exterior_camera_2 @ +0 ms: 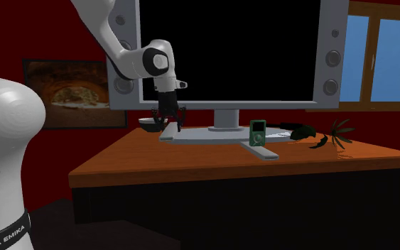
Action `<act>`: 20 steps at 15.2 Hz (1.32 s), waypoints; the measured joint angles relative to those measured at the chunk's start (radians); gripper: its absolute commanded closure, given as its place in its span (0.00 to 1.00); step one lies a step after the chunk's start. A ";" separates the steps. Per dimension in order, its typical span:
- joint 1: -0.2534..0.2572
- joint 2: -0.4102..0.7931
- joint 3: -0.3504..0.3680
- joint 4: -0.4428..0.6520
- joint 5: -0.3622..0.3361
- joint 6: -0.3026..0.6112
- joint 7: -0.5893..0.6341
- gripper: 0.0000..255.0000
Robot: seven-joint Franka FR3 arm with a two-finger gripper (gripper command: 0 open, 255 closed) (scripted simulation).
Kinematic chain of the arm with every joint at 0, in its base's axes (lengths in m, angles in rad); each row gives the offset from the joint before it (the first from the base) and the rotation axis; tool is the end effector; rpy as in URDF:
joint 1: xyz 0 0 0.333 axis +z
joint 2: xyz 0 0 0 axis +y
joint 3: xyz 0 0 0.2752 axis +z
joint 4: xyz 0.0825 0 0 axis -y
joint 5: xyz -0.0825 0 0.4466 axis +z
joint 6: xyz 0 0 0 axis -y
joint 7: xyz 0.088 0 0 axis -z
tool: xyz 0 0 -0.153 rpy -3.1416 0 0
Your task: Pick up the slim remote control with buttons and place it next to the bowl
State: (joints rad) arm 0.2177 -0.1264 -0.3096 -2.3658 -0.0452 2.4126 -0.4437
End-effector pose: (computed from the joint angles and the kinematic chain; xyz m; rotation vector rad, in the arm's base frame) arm 0.5592 -0.0493 0.2654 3.0361 0.5872 0.2531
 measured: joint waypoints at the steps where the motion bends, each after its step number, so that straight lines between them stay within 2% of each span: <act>1: 0.000 -0.005 0.002 0.009 -0.002 -0.014 0.003 1.00; 20: -0.002 -0.104 0.018 0.172 -0.027 -0.273 0.021 1.00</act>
State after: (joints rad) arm 0.2159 -0.2303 -0.2915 -2.1935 -0.0720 2.1395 -0.4222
